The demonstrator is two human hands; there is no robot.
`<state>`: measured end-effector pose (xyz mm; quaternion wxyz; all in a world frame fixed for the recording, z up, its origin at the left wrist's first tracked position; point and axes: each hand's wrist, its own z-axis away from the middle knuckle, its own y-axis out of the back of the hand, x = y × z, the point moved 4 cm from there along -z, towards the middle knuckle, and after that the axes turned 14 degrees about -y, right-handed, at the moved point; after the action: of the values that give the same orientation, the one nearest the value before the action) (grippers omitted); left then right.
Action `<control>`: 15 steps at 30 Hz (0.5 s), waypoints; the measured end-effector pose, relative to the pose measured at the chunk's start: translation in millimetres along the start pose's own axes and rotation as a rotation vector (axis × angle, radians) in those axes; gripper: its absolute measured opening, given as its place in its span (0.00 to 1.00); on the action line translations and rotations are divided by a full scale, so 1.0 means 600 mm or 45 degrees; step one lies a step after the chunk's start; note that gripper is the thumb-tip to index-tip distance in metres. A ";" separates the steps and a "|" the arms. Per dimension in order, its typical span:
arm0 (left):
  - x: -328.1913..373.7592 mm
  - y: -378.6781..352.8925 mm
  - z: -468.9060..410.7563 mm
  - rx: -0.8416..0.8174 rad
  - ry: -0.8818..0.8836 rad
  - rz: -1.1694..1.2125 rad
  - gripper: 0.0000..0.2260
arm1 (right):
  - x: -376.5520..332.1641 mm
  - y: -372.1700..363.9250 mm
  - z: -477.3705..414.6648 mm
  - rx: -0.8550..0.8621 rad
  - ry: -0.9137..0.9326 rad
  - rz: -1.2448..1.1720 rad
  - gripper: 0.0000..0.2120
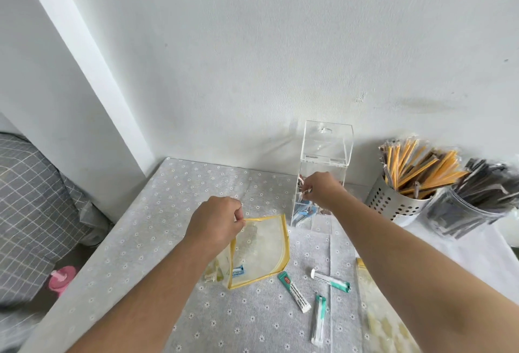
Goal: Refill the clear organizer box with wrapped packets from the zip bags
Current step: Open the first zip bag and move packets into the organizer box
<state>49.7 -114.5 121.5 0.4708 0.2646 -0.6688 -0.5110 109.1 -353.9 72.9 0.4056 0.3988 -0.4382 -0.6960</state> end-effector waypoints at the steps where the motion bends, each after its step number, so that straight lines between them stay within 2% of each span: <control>1: 0.001 -0.001 0.000 0.003 -0.003 -0.001 0.03 | 0.001 -0.001 -0.001 0.009 -0.007 0.008 0.11; 5: 0.004 -0.001 0.001 0.004 -0.011 -0.001 0.03 | 0.001 -0.011 0.003 0.037 -0.042 0.097 0.12; 11: 0.001 0.006 0.006 0.017 -0.010 -0.006 0.04 | -0.009 -0.013 0.012 0.167 0.090 0.107 0.08; 15: 0.004 0.005 0.007 0.014 -0.009 0.001 0.05 | -0.005 -0.021 0.008 0.229 0.101 0.228 0.08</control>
<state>45.6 -113.5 125.0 0.4671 0.2652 -0.6733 -0.5082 102.9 -346.2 63.5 0.4456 0.4203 -0.5163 -0.5985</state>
